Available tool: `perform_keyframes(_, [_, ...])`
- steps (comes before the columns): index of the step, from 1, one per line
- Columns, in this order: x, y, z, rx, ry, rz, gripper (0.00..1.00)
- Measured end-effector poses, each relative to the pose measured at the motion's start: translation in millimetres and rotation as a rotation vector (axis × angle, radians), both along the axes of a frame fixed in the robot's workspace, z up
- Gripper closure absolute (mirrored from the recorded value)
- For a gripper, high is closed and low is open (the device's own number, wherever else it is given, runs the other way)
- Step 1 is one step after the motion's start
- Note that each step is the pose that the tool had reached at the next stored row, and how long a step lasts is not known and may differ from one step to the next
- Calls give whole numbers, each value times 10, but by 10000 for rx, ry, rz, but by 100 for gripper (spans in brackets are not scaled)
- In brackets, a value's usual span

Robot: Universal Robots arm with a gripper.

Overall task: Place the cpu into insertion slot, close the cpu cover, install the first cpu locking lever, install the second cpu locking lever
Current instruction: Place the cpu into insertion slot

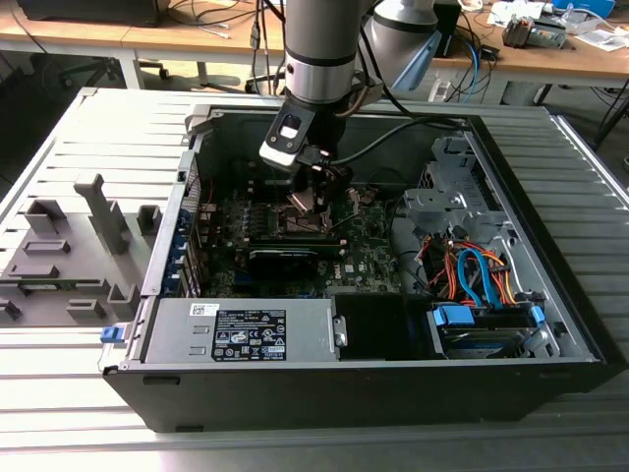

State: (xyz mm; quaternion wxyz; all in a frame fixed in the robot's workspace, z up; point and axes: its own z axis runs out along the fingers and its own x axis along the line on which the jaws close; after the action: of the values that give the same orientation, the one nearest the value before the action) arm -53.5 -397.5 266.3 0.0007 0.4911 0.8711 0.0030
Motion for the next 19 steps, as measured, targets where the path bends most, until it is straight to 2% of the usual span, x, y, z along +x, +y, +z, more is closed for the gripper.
perform_keyframes(19, [0, 0, -7, -6, 0, -590, 46])
